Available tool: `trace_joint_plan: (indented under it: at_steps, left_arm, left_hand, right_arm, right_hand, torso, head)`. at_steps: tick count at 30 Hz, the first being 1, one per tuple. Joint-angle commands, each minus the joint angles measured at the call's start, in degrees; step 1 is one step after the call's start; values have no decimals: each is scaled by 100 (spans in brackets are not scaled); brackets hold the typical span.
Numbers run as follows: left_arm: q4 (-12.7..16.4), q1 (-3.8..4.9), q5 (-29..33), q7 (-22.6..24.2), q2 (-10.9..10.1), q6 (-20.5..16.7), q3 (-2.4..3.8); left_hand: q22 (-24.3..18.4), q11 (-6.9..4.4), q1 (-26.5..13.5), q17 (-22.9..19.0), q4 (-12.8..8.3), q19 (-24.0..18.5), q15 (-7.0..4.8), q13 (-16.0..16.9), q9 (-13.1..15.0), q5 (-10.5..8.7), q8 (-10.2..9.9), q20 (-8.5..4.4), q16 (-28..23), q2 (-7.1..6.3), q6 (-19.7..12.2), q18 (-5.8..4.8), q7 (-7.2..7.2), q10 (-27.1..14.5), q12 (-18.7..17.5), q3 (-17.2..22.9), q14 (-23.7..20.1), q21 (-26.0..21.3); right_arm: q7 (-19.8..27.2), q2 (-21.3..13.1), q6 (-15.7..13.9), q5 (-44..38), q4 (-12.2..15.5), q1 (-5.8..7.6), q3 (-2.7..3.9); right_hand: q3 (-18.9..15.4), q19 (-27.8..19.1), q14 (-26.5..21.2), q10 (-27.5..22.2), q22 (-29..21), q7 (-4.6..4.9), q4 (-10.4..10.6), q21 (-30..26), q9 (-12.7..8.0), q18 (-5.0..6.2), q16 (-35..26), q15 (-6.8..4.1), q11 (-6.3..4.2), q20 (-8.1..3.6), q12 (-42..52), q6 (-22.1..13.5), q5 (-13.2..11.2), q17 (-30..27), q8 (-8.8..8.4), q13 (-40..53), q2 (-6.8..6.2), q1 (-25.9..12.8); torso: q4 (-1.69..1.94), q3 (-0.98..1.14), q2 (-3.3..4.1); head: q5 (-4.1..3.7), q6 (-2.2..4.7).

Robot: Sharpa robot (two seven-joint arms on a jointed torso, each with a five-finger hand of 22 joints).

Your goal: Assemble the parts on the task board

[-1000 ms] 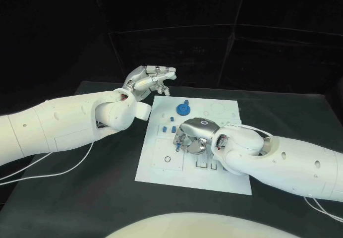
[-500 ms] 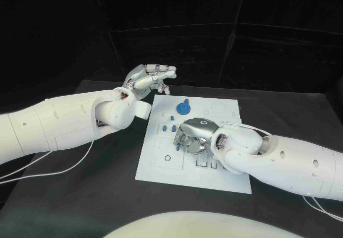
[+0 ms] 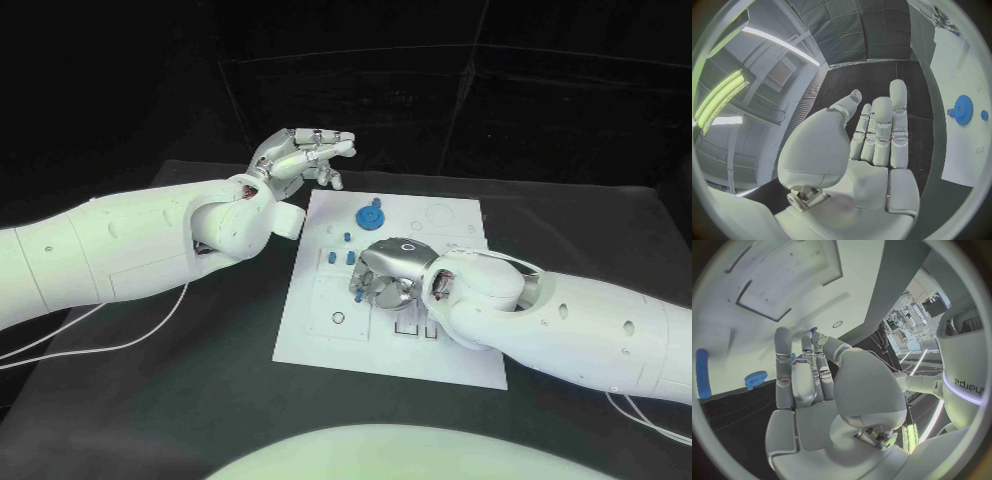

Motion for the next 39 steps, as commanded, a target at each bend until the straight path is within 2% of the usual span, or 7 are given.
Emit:
trace_joint_plan:
  at_steps: [1, 10, 18, 27, 33, 36, 39]
  left_arm:
    - [0, 9, 14, 19, -1, 60, 5]
    - [-8, 9, 14, 5, 0, 66, 5]
    - [-18, 9, 14, -17, 1, 73, 5]
    - [-37, 8, 14, -47, 4, 87, 5]
    - [-49, 8, 14, -58, -3, 94, 4]
    - [-52, 8, 15, -64, -29, 94, 4]
    - [-55, 8, 15, -68, -54, 92, 3]
  left_hand:
    - [-5, 5, -17, -5, 1, 2, 12, 0, 0, 9, -25, 29, -5, 35, 11, 70, 44, -29, 23, -19, -10, -36]
    - [-7, 7, -18, -8, 3, 3, 13, -1, 0, 9, -26, 31, -5, 34, 8, 70, 46, -34, 25, -24, -11, -39]
    - [-9, 9, -18, -18, 4, 4, 15, -1, 0, 9, -27, 32, -8, 34, 3, 70, 49, -39, 27, -27, -14, -41]
    - [-18, 19, -20, -26, 7, 8, 22, -5, -1, 9, -32, 38, -5, 33, -18, 70, 62, -64, 32, -44, -18, -52]
    - [-18, 19, -20, -26, 7, 8, 22, -5, -1, 9, -32, 38, -5, 33, -18, 70, 62, -64, 32, -44, -18, -52]
    - [-20, 21, -19, -36, 7, 9, 24, -6, -1, 9, -33, 39, -8, 34, -21, 69, 63, -69, 33, -47, -22, -54]
    - [-20, 21, -19, -36, 7, 9, 24, -6, -1, 9, -33, 39, -8, 34, -21, 69, 63, -69, 33, -47, -22, -54]
  right_arm:
    - [-42, 24, 118, -112, -14, -15, -4]
    - [-51, 59, 177, -123, -16, -46, -6]
    - [-41, 50, 40, -108, -15, -51, -7]
    - [18, -2, -370, -55, 21, -53, -8]
    - [113, -228, -698, 55, 209, -54, -8]
    - [256, -480, -895, 232, 409, -51, -4]
    - [420, -733, -1010, 396, 593, -16, 0]
  right_hand:
    - [18, -25, 192, 15, 10, 22, 11, 27, 10, 38, 28, -18, -3, -1, -8, 6, 22, -3, 6, 9, -19, -60]
    - [-3, -51, 187, -24, -3, 32, 28, 27, 3, 41, 37, -8, 8, 8, -30, -32, 22, 0, -11, 5, -58, -94]
    - [-12, -109, 177, -496, 15, 144, 100, 64, -15, 35, 101, 110, 155, 104, -274, -335, 92, 52, -31, -17, -218, -228]
    - [-248, -234, 126, -986, -157, 232, 181, -32, -18, 68, 92, 215, 269, 210, -363, -599, 125, -30, -35, -7, -427, -327]
    - [-356, -307, 68, -1140, -195, 210, 185, -67, -7, 81, -6, 223, 274, 235, -289, -679, 272, -225, -16, 14, -441, -251]
    - [-420, -300, 77, -1058, -194, 202, 220, -56, 0, 84, 8, 210, 253, 230, -177, -668, 298, -219, -3, 31, -448, -266]
    - [-535, -285, 86, -996, -198, 173, 278, -46, 4, 85, 38, 189, 227, 215, -64, -652, 672, -184, 3, 30, -510, -320]
  torso:
    - [0, 0, 3]
    - [-1, -1, -1]
    - [1, 2, -2]
    - [-1, 3, 1]
    - [-6, 9, -6]
    - [-11, 1, -8]
    - [-15, 1, -16]
  head:
    - [-3, -4]
    - [-5, -29]
    - [-6, -34]
    - [-7, -27]
    - [-17, -2]
    - [-34, 20]
    - [-56, 43]
